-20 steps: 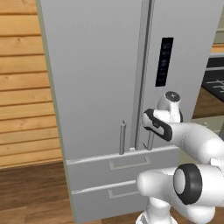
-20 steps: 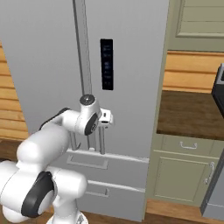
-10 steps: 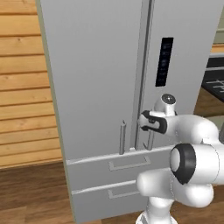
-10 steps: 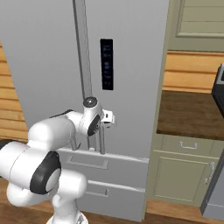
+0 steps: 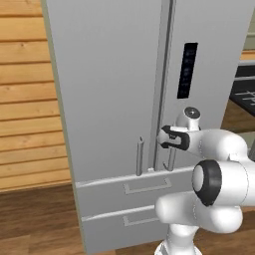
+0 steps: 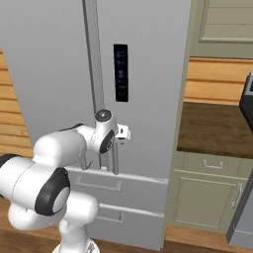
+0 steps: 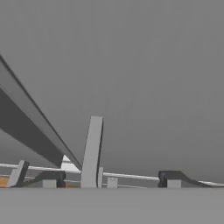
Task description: Take the strawberry from the fridge and place it on top of the pancake, located on the dining counter.
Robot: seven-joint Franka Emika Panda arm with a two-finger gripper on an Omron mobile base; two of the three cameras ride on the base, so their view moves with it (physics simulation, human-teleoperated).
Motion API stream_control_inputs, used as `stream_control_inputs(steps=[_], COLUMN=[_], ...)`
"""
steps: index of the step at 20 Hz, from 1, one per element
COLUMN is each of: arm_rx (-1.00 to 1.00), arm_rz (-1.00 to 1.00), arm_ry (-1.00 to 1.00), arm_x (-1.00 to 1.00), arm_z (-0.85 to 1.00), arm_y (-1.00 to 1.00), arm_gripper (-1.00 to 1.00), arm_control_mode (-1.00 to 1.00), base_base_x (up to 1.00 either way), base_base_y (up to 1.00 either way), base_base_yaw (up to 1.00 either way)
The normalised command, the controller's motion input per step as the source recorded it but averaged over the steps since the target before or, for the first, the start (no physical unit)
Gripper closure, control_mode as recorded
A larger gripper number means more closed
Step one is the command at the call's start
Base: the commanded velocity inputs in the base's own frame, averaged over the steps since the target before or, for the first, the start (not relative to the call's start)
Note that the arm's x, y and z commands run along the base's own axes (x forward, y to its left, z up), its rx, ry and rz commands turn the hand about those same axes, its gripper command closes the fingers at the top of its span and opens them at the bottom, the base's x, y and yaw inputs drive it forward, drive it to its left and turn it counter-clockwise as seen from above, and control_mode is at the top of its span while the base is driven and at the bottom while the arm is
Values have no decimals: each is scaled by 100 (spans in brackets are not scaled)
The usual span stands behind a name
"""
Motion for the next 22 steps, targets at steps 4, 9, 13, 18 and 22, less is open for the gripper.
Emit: stream_control_inputs(steps=[4, 9, 13, 18, 22], arm_rx=[0, 2, 9, 16, 18], arm_rz=[0, 0, -3, -3, 0], arm_ry=[0, 0, 0, 0, 0], arm_x=[-13, -60, -84, -86, -66], arm_z=[0, -4, -31, -15, -4], arm_y=[-14, -62, -97, -100, -100], arm_gripper=[100, 100, 100, 100, -100], arm_control_mode=[-100, -100, -100, -100, -100], base_base_x=[0, 0, 0, 0, 0], base_base_y=[0, 0, 0, 0, 0], base_base_yaw=[0, 0, 0, 0, 0])
